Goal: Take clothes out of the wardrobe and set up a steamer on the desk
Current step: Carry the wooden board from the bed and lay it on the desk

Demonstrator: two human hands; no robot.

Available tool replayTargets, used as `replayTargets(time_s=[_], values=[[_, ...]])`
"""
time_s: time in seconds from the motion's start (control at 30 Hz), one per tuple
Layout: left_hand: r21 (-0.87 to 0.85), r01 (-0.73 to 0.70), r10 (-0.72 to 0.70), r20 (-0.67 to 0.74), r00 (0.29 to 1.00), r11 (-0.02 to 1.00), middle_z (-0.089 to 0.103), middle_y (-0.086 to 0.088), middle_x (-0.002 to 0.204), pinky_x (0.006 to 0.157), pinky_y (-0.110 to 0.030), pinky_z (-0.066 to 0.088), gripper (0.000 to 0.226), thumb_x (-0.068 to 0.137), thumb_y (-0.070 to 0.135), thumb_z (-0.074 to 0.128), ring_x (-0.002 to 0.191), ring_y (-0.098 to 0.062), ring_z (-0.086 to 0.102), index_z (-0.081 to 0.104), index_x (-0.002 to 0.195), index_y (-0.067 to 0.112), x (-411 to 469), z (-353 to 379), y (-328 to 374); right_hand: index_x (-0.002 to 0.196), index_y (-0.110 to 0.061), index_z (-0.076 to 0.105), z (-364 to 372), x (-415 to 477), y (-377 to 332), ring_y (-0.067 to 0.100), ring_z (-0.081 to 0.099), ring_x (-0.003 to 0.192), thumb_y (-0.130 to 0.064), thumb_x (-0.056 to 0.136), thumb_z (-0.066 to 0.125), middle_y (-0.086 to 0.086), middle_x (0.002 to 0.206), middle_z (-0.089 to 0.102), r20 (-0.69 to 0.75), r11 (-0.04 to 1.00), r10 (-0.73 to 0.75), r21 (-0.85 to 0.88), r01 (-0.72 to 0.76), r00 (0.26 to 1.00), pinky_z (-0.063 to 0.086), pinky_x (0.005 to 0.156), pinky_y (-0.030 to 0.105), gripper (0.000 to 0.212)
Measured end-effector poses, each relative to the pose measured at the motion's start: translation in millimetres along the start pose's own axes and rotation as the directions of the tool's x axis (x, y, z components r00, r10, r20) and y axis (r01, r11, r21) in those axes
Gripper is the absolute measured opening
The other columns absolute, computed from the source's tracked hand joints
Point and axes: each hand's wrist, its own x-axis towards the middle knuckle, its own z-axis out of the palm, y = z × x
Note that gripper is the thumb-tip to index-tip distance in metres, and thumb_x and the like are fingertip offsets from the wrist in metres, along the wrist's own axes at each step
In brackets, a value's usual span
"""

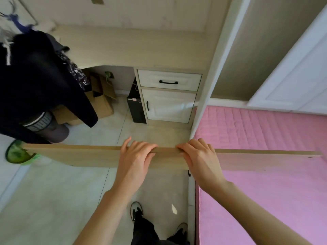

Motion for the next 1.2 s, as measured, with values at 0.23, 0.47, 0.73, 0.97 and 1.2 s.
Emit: replayTargets(time_s=[0.23, 0.47, 0.73, 0.97, 1.2], values=[[-0.008, 0.057, -0.056, 0.056, 0.997, 0.998, 0.061, 0.019, 0.099, 0.089, -0.029, 0.028, 0.022, 0.091, 0.030, 0.054, 0.096, -0.004, 0.051, 0.065, 0.110, 0.028, 11.6, -54.7, -85.1, 0.106, -0.027, 0.067, 30.2, 57.9, -74.1, 0.021, 0.054, 0.084, -0.031, 0.091, 0.041, -0.008, 0.090, 0.062, 0.049, 0.998, -0.037, 0.052, 0.035, 0.998, 0.046, 0.069, 0.036, 0.030], [-0.003, 0.058, -0.057, 0.045, 0.997, 0.998, 0.054, 0.025, 0.098, 0.089, -0.029, 0.026, 0.019, 0.093, 0.024, 0.056, 0.096, 0.000, 0.047, 0.063, 0.109, 0.030, 29.7, -99.2, -172.3, 0.106, -0.026, 0.068, 66.9, 117.6, -143.9, 0.019, 0.054, 0.084, -0.027, 0.090, 0.051, -0.007, 0.092, 0.064, 0.074, 0.995, -0.058, 0.090, 0.051, 0.996, 0.039, 0.069, 0.030, 0.023], [0.041, 0.060, -0.060, 0.007, 0.998, 0.997, 0.057, 0.021, 0.094, 0.089, -0.024, 0.020, 0.019, 0.092, 0.021, 0.058, 0.092, -0.003, 0.048, 0.064, 0.109, 0.029, 69.5, -135.8, -240.4, 0.107, -0.025, 0.067, 98.3, 191.2, -189.1, 0.018, 0.053, 0.086, -0.019, 0.091, 0.059, -0.007, 0.093, 0.064, 0.096, 0.982, -0.074, 0.180, 0.056, 0.993, 0.046, 0.076, 0.036, 0.020], [0.077, 0.070, -0.069, -0.012, 0.998, 0.995, 0.055, 0.022, 0.093, 0.091, -0.025, 0.021, 0.019, 0.093, 0.023, 0.058, 0.089, -0.004, 0.048, 0.063, 0.110, 0.029, 130.6, -139.5, -276.9, 0.111, -0.028, 0.066, 117.0, 265.3, -185.9, 0.015, 0.048, 0.087, -0.019, 0.092, 0.057, -0.008, 0.094, 0.062, 0.121, 0.977, -0.095, 0.202, 0.069, 0.988, 0.040, 0.077, 0.032, 0.022], [0.100, 0.052, -0.046, -0.063, 0.997, 0.994, 0.060, 0.017, 0.094, 0.087, -0.024, 0.020, 0.020, 0.092, 0.026, 0.055, 0.089, -0.004, 0.047, 0.064, 0.110, 0.028, 228.7, -126.3, -299.8, 0.109, -0.027, 0.067, 122.4, 365.0, -152.4, 0.018, 0.050, 0.088, -0.019, 0.091, 0.059, -0.007, 0.094, 0.064, 0.101, 0.971, -0.104, 0.227, 0.079, 0.989, 0.041, 0.077, 0.035, 0.021]])
